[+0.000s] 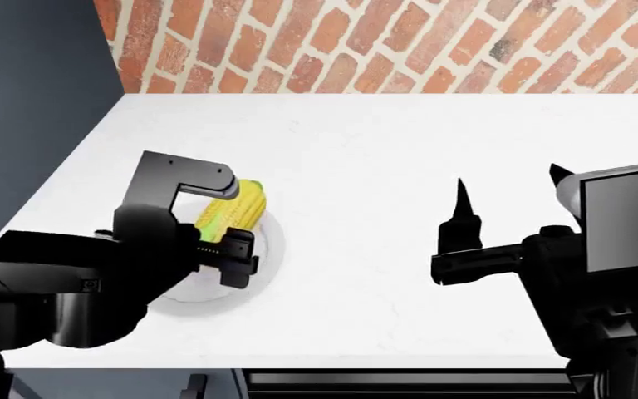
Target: Place the corn on the rack of the oven.
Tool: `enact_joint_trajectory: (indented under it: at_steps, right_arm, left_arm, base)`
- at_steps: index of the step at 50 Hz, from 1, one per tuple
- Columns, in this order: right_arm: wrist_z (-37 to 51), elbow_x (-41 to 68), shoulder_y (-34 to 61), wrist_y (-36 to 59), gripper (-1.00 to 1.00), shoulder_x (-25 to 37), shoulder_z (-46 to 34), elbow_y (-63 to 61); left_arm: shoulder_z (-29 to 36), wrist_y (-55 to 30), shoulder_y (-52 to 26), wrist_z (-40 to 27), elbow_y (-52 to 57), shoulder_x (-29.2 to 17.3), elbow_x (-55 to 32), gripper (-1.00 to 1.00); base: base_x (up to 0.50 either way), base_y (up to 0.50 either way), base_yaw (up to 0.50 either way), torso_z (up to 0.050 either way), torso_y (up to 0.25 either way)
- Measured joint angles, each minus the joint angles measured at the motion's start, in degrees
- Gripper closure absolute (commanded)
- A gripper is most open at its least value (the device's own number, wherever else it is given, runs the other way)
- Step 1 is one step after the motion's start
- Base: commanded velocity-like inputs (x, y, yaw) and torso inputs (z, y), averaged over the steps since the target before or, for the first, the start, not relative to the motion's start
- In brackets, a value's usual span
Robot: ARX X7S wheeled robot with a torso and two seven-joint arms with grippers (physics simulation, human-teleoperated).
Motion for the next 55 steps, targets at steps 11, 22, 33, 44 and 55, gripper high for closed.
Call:
enact_joint_trajectory:
  at_steps: [11,22,33,44,55]
  right_arm:
    - [1.8,1.9,1.0,-0.1,-1.00,0.5,-0.3,-0.4]
    - [4.6,4.5,3.0,-0.1,-1.00,1.1,-0.9,-0.8]
    - [6.9,6.6,4.9,-0.1,-1.00,1.4,-1.7,-1.0]
    - [9.2,8.8,6.3,-0.4,-1.00,1.9,-2.4,-1.2]
    - [10.6,10.3,6.8,-0.8,-1.00,2.5,-2.6,-1.7]
  left_arm:
    - [-2.5,1.7,-1.1,-0.5,4.1,-1.3,-2.9,1.00]
    - [-5.2,4.2,-0.3,-2.0,8.4,-2.4,-6.9,1.00]
    - [-6.9,5.9,0.9,-2.8,11.1,-3.5,-9.6,1.00]
    - [-8.0,6.9,1.7,-3.2,12.9,-4.6,-11.1,1.00]
    - [-8.1,7.5,1.9,-3.7,14.1,-5.0,-11.9,1.00]
  base:
    - [0.00,0.00,0.00,0.000,0.001]
    - [0.00,0.00,0.00,0.000,0.001]
    - [0.00,0.00,0.00,0.000,0.000]
    - [-0.18,0.00,0.00,0.000,0.001]
    - [-0.29,0.00,0.00,0.000,0.000]
